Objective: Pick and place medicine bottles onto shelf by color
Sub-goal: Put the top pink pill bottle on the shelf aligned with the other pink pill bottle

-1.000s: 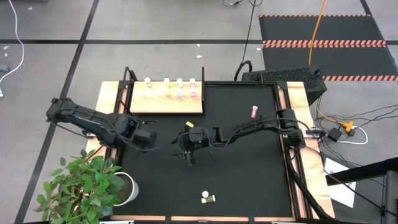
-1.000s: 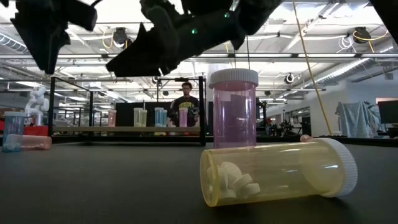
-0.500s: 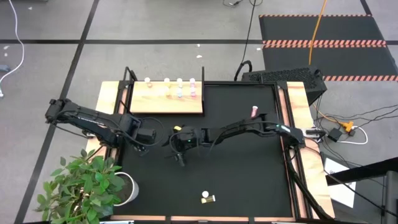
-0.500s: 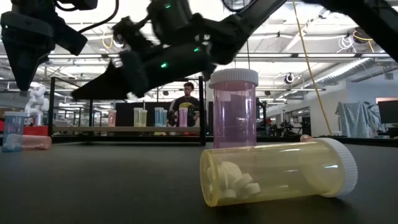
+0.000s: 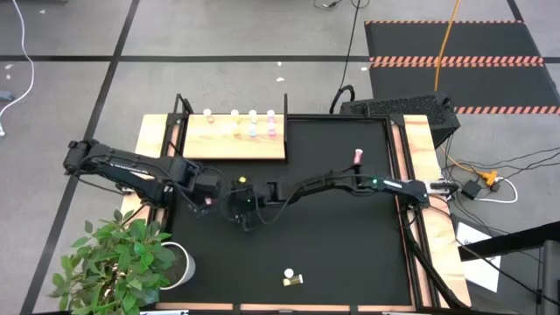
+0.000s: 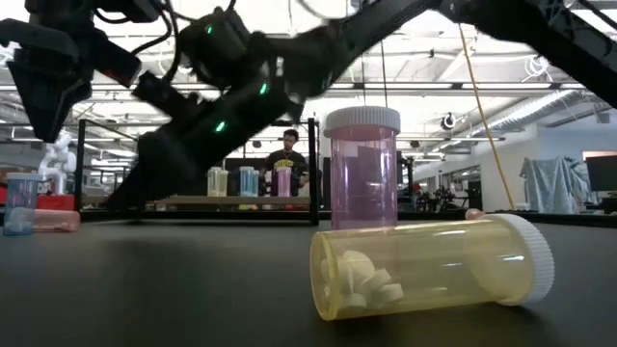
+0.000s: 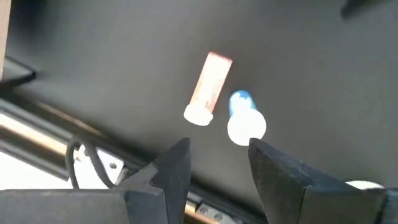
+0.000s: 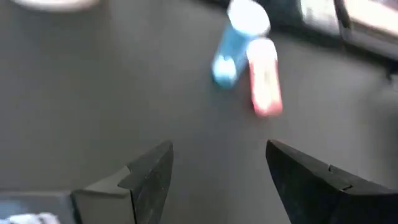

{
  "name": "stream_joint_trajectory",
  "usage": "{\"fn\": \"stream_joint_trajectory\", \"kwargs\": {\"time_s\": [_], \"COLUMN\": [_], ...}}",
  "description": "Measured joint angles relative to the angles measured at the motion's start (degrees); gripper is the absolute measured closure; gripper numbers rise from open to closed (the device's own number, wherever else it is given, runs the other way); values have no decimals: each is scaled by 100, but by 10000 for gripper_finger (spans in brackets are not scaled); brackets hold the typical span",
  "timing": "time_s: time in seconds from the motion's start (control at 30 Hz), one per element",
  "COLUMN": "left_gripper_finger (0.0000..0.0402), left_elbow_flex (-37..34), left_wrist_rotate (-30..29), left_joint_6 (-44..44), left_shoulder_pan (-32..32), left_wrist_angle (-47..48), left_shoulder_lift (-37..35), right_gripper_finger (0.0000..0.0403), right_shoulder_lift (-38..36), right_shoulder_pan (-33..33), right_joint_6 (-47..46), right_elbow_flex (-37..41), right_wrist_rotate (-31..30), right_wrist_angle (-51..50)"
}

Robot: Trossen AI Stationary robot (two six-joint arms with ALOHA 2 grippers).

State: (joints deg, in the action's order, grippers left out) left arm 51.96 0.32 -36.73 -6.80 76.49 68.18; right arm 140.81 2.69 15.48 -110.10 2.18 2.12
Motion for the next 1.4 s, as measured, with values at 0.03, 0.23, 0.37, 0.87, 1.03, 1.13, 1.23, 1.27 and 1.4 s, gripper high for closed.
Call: {"fn": "stream_joint_trajectory", "kwargs": {"time_s": [0.03,0.23,0.37,0.87,1.03,1.13,1.23,1.27,1.4], "left_gripper_finger": [241,241,241,241,241,241,241,240,240], "left_elbow_flex": [0,0,0,184,1151,1902,2560,2749,3282], "left_wrist_rotate": [-7,-55,-273,-202,-141,-222,-403,-479,-656], "left_joint_6": [91,1080,1804,2476,3138,3450,3690,3753,3951], "left_shoulder_pan": [16,184,419,1838,2360,2685,2983,3090,3550], "left_wrist_angle": [-89,-653,-1171,-1189,-954,-977,-1015,-1024,-1038], "left_shoulder_lift": [0,0,0,-4,-38,-44,-40,-39,-42], "right_gripper_finger": [149,149,149,149,149,149,149,149,149], "right_shoulder_lift": [-158,-1297,-1845,-5263,-6648,-7214,-7623,-7701,-7824], "right_shoulder_pan": [-8,-89,-293,-701,-1081,-1368,-1572,-1622,-1787], "right_joint_6": [-128,-1156,-2062,-5685,-7232,-8088,-8464,-8510,-8576], "right_elbow_flex": [4,13,26,2863,4441,5204,5746,5890,6307], "right_wrist_rotate": [-69,-386,-832,-1592,-1869,-1845,-1677,-1620,-1608], "right_wrist_angle": [-378,-2481,-4002,-5956,-5712,-5687,-5655,-5636,-5624]}}
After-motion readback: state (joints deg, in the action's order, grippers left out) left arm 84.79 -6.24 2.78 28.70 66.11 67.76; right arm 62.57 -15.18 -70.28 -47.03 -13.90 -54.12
